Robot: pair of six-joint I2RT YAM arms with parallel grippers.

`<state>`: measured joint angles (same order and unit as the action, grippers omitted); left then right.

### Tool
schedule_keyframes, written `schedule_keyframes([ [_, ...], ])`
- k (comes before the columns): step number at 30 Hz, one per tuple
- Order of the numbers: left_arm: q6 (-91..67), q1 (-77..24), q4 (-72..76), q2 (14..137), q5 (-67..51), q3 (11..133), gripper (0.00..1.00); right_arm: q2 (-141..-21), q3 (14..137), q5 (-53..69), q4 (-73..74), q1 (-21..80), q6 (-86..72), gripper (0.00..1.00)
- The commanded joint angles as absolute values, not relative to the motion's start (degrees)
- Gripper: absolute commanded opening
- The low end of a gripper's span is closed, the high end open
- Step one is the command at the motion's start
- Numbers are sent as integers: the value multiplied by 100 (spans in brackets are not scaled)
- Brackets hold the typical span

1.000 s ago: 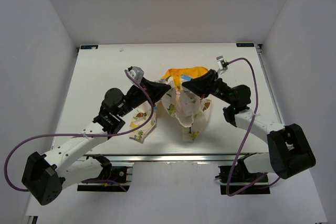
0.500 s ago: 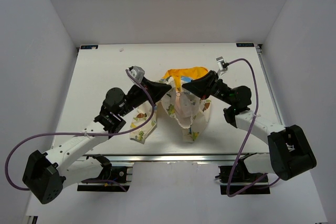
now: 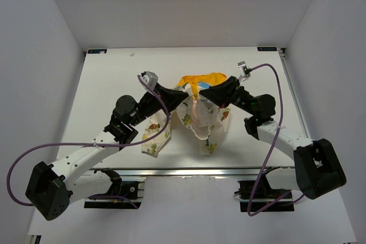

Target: Zip up the jacket

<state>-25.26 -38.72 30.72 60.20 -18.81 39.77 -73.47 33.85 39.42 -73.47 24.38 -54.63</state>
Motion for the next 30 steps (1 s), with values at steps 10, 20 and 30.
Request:
schedule_keyframes([
  [10,-2602,-3841,3331,5941,-1925,3937,0,-7128,3331,3735,-8350,2408,-5344,0],
  [20,-2610,-3850,3261,6003,-1872,3920,0,-7128,3322,3806,-8569,2408,-5563,0],
  [30,-2637,-3850,3287,5994,-1924,3902,0,-7137,3296,3735,-8596,2391,-5590,0],
])
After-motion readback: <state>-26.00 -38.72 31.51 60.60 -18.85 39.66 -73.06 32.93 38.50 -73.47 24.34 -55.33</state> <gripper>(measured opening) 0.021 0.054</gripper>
